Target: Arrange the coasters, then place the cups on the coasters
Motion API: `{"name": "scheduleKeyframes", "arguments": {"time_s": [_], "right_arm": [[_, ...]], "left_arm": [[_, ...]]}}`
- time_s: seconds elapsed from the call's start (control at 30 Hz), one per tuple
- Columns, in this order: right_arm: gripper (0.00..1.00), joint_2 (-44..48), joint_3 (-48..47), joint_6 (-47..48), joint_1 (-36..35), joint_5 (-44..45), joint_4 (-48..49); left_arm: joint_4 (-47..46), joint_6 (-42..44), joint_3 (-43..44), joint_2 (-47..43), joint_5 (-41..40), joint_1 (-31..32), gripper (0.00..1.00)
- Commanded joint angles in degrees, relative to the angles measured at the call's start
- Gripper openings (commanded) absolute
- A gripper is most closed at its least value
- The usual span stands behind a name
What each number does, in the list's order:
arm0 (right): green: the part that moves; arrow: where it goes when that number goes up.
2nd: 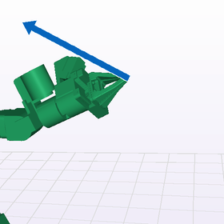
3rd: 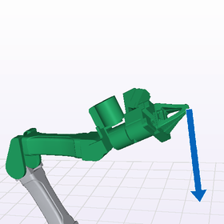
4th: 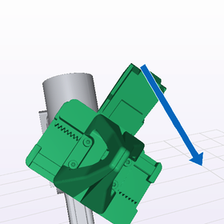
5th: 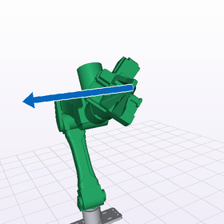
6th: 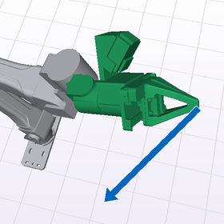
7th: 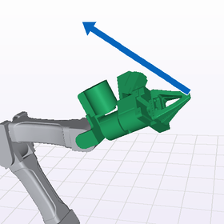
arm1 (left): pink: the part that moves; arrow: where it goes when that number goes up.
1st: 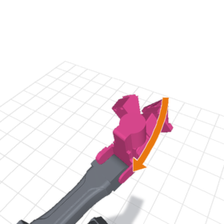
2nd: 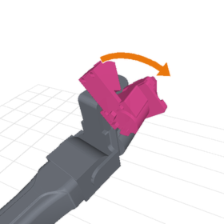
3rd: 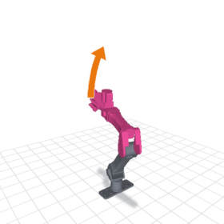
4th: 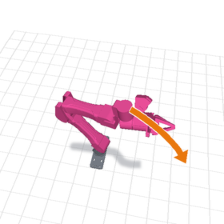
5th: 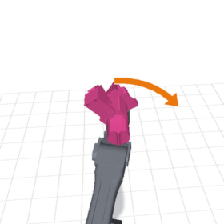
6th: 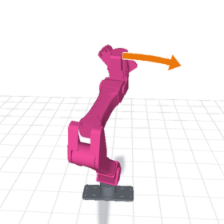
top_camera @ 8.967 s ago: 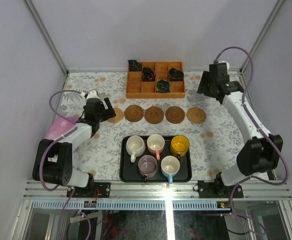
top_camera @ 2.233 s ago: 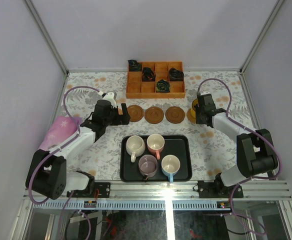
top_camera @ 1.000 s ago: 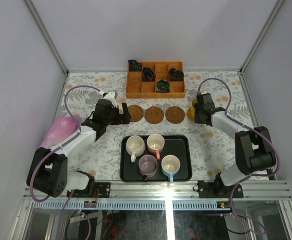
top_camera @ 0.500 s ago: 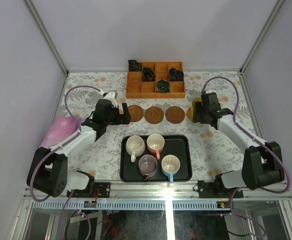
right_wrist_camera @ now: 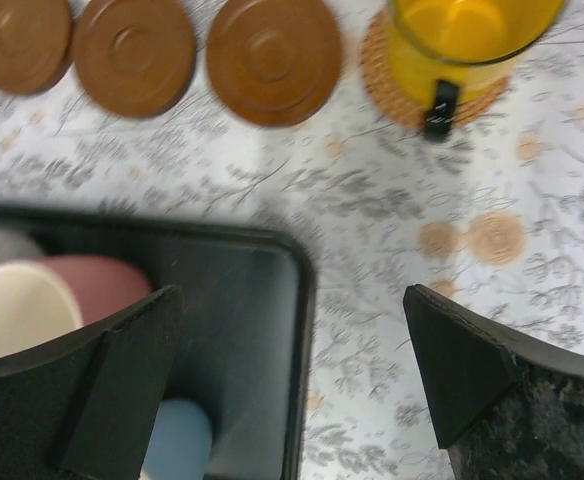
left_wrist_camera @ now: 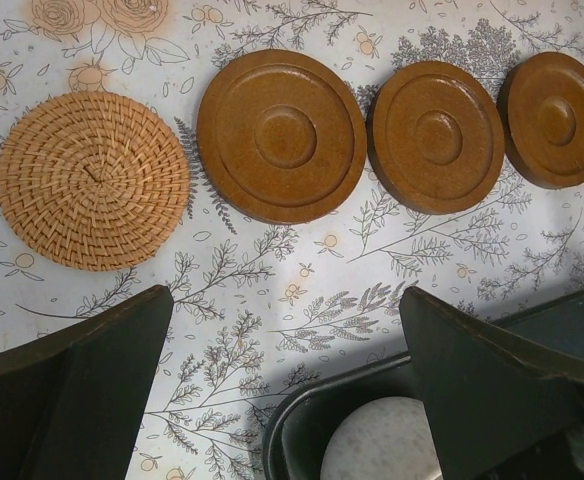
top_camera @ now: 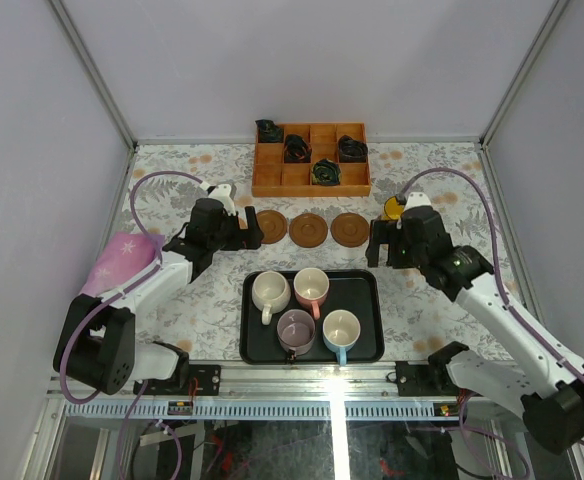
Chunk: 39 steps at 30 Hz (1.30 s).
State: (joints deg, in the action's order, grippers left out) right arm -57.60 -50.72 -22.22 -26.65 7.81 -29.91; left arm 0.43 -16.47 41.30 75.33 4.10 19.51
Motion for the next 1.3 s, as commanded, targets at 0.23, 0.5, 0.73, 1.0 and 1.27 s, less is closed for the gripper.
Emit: {"name": "scheduleKeyframes", "arguments": {"time_s": [0.23,0.5,0.73,1.0,1.27], "right_arm": [[1.0,5.33,2.54,-11.47,-22.79,1.98,-7.8],[0.99,2.71,3.03,-20.05,-37.68,8.19,-9.29],[1.0,-0.64,2.81,-24.81,-45.0,10.92,-10.69],[1.0,-6.16,2.29,-31.62,-50.45,13.65,-15.04],[0.99,-8.74,4.04,-39.1,-52.74,12.8,-15.47]], "left_arm": [[-1.67,-1.36,1.35,-1.21,1.56,0.25,0.97],[-0.7,-1.9,0.32,-3.05,1.64,0.32,0.97],[-0.57,-1.83,0.6,-2.78,2.38,0.51,0.98],[-0.11,-0.82,1.37,-1.62,3.38,0.51,0.98],[-0.58,-1.36,1.36,0.03,4.4,0.57,0.98]]}}
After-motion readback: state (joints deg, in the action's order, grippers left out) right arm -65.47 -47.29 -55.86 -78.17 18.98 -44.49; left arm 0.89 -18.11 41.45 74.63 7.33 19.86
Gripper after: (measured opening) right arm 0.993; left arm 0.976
